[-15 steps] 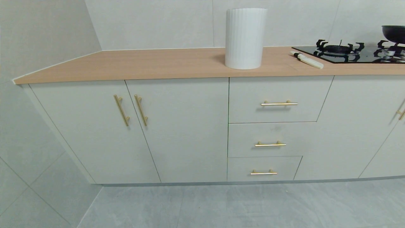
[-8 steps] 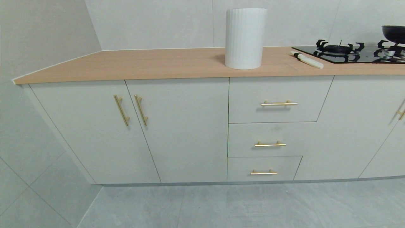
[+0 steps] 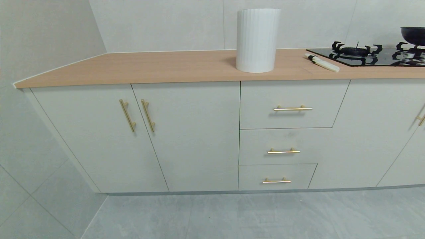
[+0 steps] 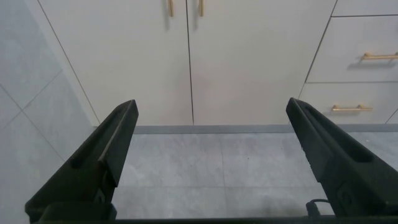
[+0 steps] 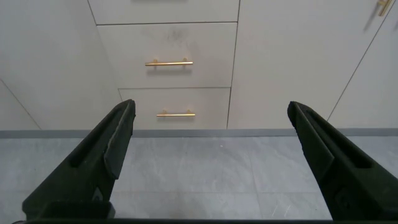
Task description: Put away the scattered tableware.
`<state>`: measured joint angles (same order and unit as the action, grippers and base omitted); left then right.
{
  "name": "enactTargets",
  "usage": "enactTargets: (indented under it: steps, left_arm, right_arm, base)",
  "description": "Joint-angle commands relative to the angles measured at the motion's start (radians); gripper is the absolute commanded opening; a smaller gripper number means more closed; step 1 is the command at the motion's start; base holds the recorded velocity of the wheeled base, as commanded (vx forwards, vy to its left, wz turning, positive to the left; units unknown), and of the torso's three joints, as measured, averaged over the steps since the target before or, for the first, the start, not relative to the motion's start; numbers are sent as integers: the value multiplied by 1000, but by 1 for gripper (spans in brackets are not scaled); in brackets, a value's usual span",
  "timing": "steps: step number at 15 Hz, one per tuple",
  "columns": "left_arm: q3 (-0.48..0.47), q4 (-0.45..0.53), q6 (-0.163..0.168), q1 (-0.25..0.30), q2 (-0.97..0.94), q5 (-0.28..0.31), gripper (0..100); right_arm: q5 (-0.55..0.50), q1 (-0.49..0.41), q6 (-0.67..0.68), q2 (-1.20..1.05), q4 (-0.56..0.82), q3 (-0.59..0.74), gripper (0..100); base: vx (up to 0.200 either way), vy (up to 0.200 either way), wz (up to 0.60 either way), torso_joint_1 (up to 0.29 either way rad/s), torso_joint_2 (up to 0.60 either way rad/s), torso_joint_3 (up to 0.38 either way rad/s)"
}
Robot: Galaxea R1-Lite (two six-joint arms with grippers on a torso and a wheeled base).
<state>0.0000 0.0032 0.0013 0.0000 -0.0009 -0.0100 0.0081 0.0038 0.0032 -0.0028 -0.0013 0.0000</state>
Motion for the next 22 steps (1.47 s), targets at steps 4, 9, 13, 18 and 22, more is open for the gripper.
enactTargets:
  steps: [4, 9, 13, 18, 22]
  left_arm:
    - [0, 0, 0, 0, 1, -1, 100]
    - [0, 0, 0, 2, 1, -1, 100]
    - [0, 0, 0, 2, 1, -1, 100]
    - [0, 0, 0, 2, 1, -1, 100]
    - [0, 0, -1, 0, 1, -1, 100]
  right_arm:
    - [1, 1, 3, 3, 1, 0, 100]
    - [1, 1, 4, 3, 1, 0, 100]
    - [1, 1, 8, 3, 1, 0, 100]
    - [1, 1, 9, 3, 0, 0, 100]
    - [0, 1, 9, 3, 0, 0, 100]
  base:
    - [150, 0, 0, 2, 1, -1]
    - [200, 0, 0, 4, 0, 4]
    - [200, 0, 0, 5, 6, 0]
    - [200, 0, 0, 4, 2, 3]
    - [200, 0, 0, 5, 1, 5]
